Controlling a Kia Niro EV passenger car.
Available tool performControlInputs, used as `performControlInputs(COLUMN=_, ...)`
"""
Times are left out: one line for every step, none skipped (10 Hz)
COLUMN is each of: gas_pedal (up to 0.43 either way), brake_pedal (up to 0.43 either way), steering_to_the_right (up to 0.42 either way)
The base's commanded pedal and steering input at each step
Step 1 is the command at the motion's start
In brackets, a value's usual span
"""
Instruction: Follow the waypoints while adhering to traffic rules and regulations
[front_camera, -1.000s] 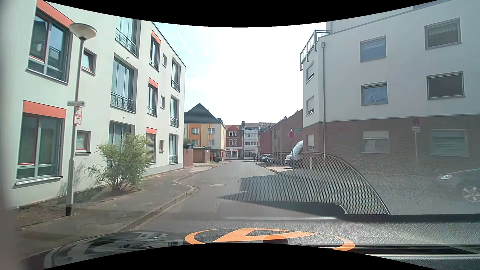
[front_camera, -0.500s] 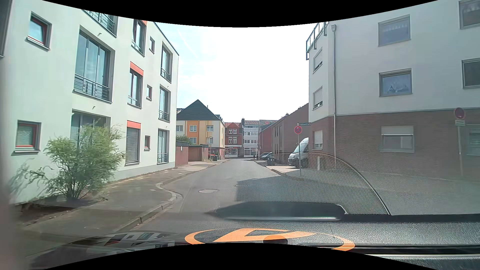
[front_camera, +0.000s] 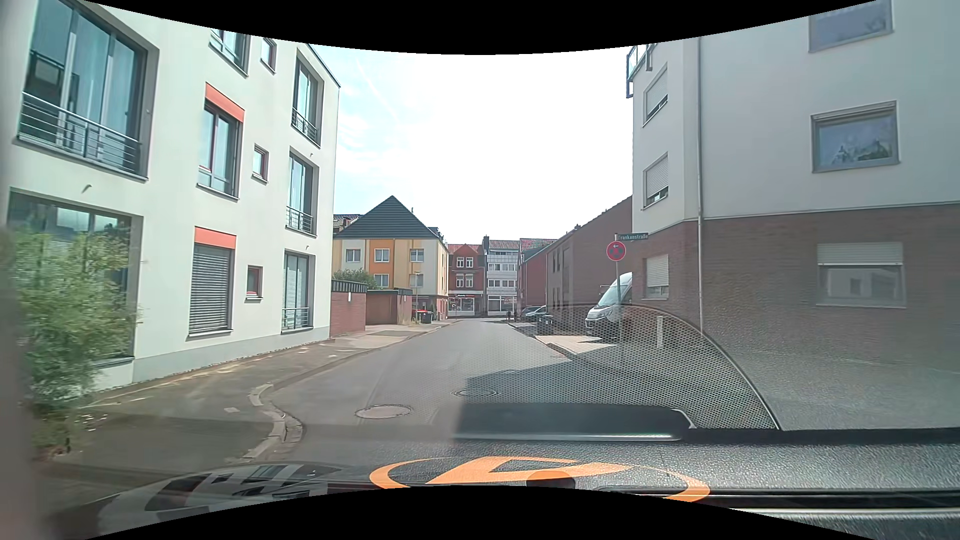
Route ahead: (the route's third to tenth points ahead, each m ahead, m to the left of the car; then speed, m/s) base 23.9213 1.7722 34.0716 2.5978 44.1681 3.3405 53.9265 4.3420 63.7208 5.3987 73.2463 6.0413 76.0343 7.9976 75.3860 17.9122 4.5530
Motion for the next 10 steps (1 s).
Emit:
performControlInputs(gas_pedal=0.047, brake_pedal=0.0, steering_to_the_right=-0.004)
performControlInputs(gas_pedal=0.047, brake_pedal=0.0, steering_to_the_right=-0.004)
performControlInputs(gas_pedal=0.047, brake_pedal=0.0, steering_to_the_right=-0.005)
performControlInputs(gas_pedal=0.047, brake_pedal=0.0, steering_to_the_right=-0.007)
performControlInputs(gas_pedal=0.047, brake_pedal=0.0, steering_to_the_right=-0.007)
performControlInputs(gas_pedal=0.047, brake_pedal=0.0, steering_to_the_right=-0.007)
performControlInputs(gas_pedal=0.047, brake_pedal=0.0, steering_to_the_right=-0.007)
performControlInputs(gas_pedal=0.047, brake_pedal=0.0, steering_to_the_right=-0.009)
performControlInputs(gas_pedal=0.047, brake_pedal=0.0, steering_to_the_right=-0.011)
performControlInputs(gas_pedal=0.059, brake_pedal=0.0, steering_to_the_right=-0.013)
